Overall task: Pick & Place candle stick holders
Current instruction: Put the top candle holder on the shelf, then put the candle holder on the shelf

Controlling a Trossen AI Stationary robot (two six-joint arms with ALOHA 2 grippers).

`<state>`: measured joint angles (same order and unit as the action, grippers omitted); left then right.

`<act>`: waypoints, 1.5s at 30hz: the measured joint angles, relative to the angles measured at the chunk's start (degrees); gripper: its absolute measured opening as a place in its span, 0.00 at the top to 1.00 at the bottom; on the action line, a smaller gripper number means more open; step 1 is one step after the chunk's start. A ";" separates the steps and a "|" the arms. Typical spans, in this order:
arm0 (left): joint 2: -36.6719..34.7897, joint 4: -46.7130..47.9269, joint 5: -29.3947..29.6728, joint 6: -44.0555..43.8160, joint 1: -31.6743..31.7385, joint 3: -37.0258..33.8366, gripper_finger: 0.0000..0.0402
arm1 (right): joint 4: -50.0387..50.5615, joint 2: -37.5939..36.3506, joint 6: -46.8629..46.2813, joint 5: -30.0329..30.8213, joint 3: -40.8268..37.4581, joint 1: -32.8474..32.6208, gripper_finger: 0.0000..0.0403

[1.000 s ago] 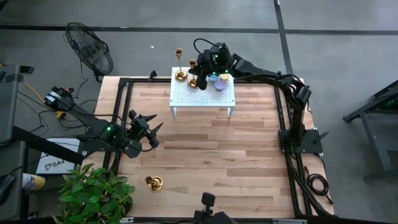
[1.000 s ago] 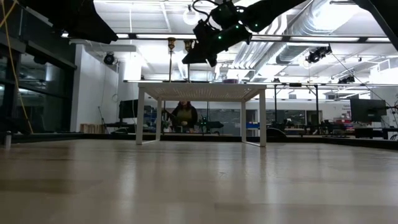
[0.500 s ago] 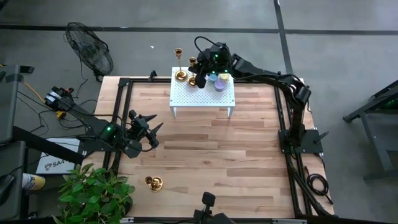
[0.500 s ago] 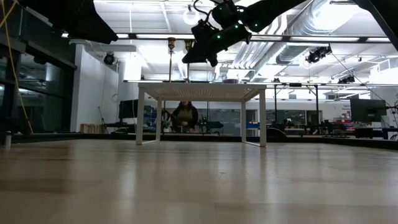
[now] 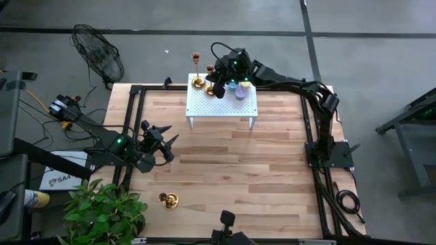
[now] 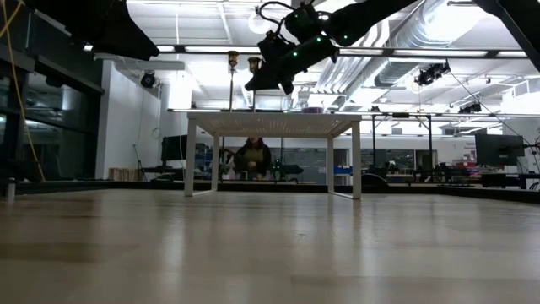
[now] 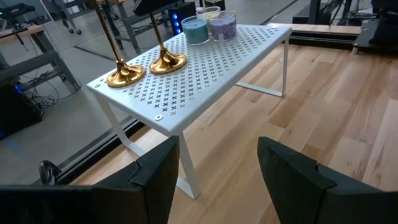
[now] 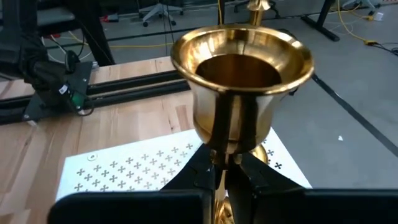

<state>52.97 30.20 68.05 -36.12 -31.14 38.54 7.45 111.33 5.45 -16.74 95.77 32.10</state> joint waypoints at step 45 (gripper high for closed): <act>-0.02 -0.09 -0.40 -0.19 0.00 0.00 0.47 | 37.16 -16.41 5.57 4.86 -0.04 0.09 0.51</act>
<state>52.95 30.11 67.65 -36.31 -31.14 38.54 44.61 94.92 11.03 -11.88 95.72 32.19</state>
